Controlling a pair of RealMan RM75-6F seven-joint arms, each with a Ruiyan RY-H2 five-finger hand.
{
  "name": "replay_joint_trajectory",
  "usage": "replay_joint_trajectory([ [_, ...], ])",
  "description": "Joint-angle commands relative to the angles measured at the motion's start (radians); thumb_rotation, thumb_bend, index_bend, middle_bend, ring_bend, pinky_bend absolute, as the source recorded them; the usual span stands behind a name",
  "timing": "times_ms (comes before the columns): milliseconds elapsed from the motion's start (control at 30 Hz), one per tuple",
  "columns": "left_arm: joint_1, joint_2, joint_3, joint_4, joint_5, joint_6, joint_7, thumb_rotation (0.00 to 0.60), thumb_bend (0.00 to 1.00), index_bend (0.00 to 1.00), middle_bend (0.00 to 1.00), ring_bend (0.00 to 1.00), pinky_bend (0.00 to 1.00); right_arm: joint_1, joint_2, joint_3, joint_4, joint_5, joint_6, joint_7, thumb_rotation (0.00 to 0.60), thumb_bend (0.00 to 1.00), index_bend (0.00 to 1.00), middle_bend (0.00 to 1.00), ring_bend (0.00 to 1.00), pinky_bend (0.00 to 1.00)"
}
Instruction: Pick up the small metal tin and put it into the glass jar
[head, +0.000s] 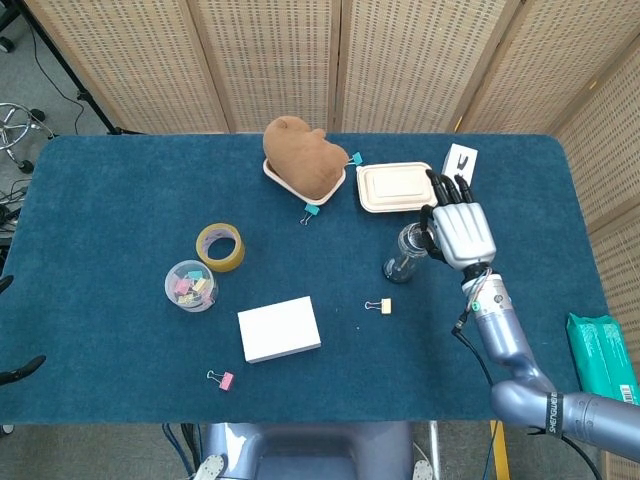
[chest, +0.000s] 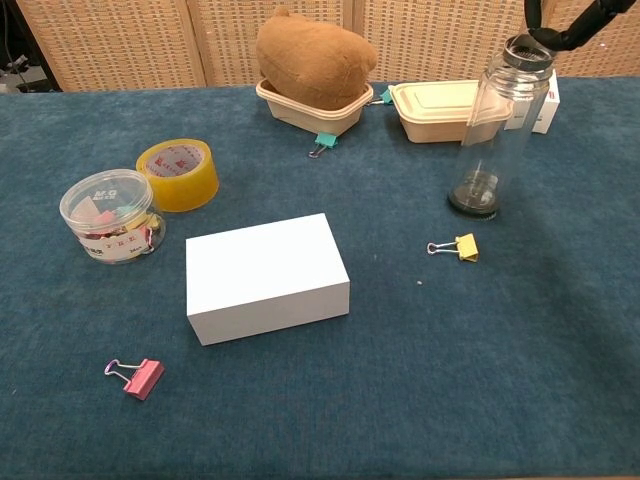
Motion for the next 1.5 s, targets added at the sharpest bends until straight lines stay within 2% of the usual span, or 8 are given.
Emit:
replay_joint_trajectory([
  [33, 0.0, 0.0, 0.0, 0.0, 0.0, 0.001, -0.002, 0.6, 0.0, 0.0, 0.0, 0.0, 0.0, 0.002, -0.004, 0.0, 0.003, 0.003, 0.002, 0.0, 0.6, 0.65, 0.68, 0.0, 0.0, 0.0],
  [967, 0.0, 0.001, 0.002, -0.003, 0.002, -0.002, -0.003, 0.6, 0.0, 0.0, 0.0, 0.0, 0.0, 0.017, -0.03, -0.011, 0.035, 0.055, -0.021, 0.001, 0.6, 0.69, 0.65, 0.0, 0.0, 0.0],
  [1233, 0.0, 0.002, 0.003, -0.003, 0.002, -0.002, -0.004, 0.6, 0.0, 0.0, 0.0, 0.0, 0.0, 0.014, -0.014, -0.023, 0.025, 0.047, -0.041, 0.013, 0.6, 0.7, 0.47, 0.0, 0.0, 0.0],
  [1500, 0.0, 0.002, 0.003, -0.002, 0.005, -0.001, -0.006, 0.6, 0.0, 0.0, 0.0, 0.0, 0.0, 0.016, -0.009, -0.029, 0.019, 0.043, -0.04, 0.01, 0.6, 0.71, 0.42, 0.0, 0.0, 0.0],
])
